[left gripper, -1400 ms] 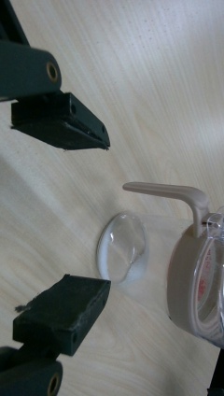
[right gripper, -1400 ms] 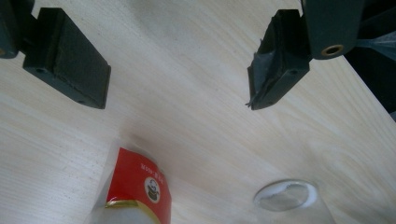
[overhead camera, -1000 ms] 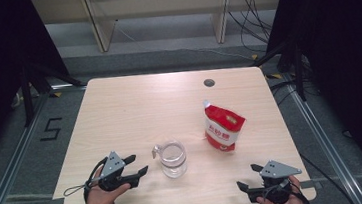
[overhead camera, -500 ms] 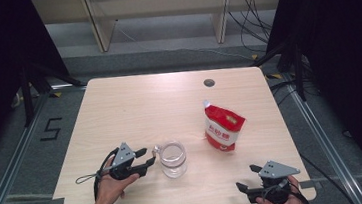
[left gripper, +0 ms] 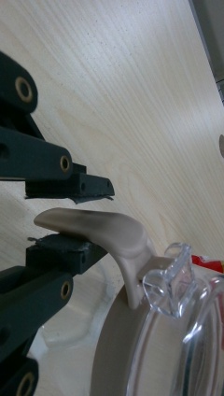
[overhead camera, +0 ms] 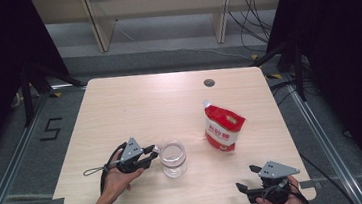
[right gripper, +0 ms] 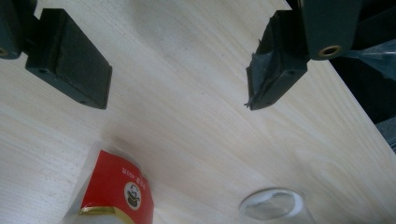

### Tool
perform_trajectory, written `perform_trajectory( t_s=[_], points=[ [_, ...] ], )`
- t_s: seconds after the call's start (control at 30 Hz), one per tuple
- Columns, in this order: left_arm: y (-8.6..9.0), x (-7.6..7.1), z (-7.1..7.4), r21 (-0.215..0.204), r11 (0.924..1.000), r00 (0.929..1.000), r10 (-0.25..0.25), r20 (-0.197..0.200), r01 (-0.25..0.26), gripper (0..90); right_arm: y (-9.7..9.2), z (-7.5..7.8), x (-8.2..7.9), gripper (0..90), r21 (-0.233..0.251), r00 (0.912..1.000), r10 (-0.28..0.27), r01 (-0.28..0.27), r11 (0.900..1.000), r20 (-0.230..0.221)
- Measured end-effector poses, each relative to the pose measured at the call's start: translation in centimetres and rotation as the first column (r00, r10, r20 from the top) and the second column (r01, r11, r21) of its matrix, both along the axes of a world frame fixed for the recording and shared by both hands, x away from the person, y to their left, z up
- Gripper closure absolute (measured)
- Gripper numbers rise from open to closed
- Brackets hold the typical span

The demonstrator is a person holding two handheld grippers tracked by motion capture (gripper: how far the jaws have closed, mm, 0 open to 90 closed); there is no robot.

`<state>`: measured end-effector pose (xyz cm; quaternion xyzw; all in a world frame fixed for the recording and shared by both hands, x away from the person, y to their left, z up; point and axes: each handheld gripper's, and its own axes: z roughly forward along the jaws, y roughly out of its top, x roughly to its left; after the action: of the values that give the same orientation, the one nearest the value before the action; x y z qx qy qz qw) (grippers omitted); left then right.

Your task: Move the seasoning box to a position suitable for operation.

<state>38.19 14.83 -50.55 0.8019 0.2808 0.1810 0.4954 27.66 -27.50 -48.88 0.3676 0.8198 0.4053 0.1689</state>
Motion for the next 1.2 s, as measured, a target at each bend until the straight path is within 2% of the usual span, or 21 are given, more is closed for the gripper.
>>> perform_trajectory(
  t_s=[0.07,0.1,0.13,0.23,0.4,0.47,0.63,0.7,0.73,0.8,0.83,0.87,0.9,0.93,0.97,1.03,1.1,1.2],
  points=[
    [-0.1,-0.2,0.1,0.011,0.9999,1.0,-0.005,0.001,0.005,78.1,0.0,0.0,0.0,23.2,-0.001,1.0,0.003,-0.003,1.0,-0.002],
    [-0.1,-0.1,0.2,0.03,0.9994,0.9994,-0.019,0.027,0.019,79.0,0.1,0.1,-0.2,23.4,0.016,0.9994,-0.008,0.009,0.9998,-0.033],
    [-0.1,-0.2,0.1,0.017,0.9998,0.9999,-0.01,0.008,0.01,79.3,0.1,0.1,-0.2,23.4,0.014,0.9996,-0.003,0.003,0.9999,-0.026],
    [-0.1,-0.5,0.2,0.013,0.9999,1.0,-0.004,-0.004,0.004,79.2,0.1,0.1,-0.2,23.4,0.011,0.9999,-0.004,0.005,0.9999,-0.014],
    [-0.1,-1.5,0.5,0.025,0.9997,0.9993,0.003,-0.036,-0.002,77.8,0.1,0.1,-0.2,23.5,0.015,0.9999,-0.006,0.006,0.9999,-0.013],
    [-0.1,-1.9,0.6,0.021,0.9997,0.9985,-0.005,-0.054,0.006,76.6,0.2,0.0,-0.2,23.5,0.021,0.9996,-0.011,0.012,0.9997,-0.027],
    [-0.2,-3.1,0.6,-0.003,0.9999,0.9967,-0.016,-0.08,0.016,74.3,0.0,0.0,-0.1,23.5,0.014,0.9998,0.005,-0.004,0.9999,-0.017],
    [-0.1,-3.3,0.7,0.004,0.9991,0.9964,-0.042,-0.074,0.042,73.6,0.0,-0.1,0.1,23.5,0.015,0.9999,0.009,-0.009,0.9998,-0.007],
    [-0.2,-3.5,0.7,0.0,0.9993,0.9956,-0.036,-0.087,0.036,73.4,0.0,-0.1,-0.1,23.5,0.018,0.9994,0.004,-0.003,0.9998,-0.036],
    [-0.3,-3.6,0.7,0.007,0.9982,0.9952,-0.059,-0.078,0.06,73.1,-0.1,0.0,0.0,23.6,0.008,0.9999,0.01,-0.01,0.9999,-0.005],
    [-0.4,-3.7,0.6,-0.011,0.998,0.9951,-0.063,-0.077,0.062,72.8,-0.1,0.0,-0.1,23.9,0.019,0.9999,0.003,-0.003,0.9998,-0.014],
    [-0.4,-3.9,0.6,-0.017,0.9984,0.9941,-0.056,-0.092,0.055,72.7,-0.1,0.0,0.0,23.9,0.027,0.9999,0.001,-0.001,0.9996,-0.016],
    [-0.5,-4.0,0.6,-0.009,0.9986,0.9951,-0.053,-0.084,0.053,72.7,-0.2,0.0,0.1,23.9,0.014,0.9999,0.01,-0.011,0.9998,0.002],
    [-0.5,-4.0,0.7,-0.002,0.9985,0.9946,-0.055,-0.088,0.055,72.8,-0.2,-0.1,0.1,23.9,0.011,1.0,0.007,-0.007,0.9999,0.001],
    [-0.6,-3.9,0.6,-0.01,0.9978,0.994,-0.066,-0.087,0.066,72.9,-0.2,-0.1,0.1,23.9,0.024,0.9997,0.014,-0.014,0.9996,-0.018],
    [-0.7,-3.8,0.7,0.007,0.9974,0.9942,-0.071,-0.081,0.072,73.0,-0.2,-0.1,0.1,23.9,0.023,0.9998,0.013,-0.013,0.9997,-0.014],
    [-1.0,-3.9,0.6,-0.009,0.9974,0.9939,-0.072,-0.083,0.072,73.1,-0.2,-0.1,0.1,23.9,0.036,0.9996,0.021,-0.021,0.9991,-0.021],
    [-1.2,-3.8,0.7,0.004,0.9971,0.9941,-0.075,-0.078,0.076,73.1,-0.2,-0.1,0.2,23.9,0.028,0.9996,0.022,-0.021,0.9994,-0.018]
  ],
)
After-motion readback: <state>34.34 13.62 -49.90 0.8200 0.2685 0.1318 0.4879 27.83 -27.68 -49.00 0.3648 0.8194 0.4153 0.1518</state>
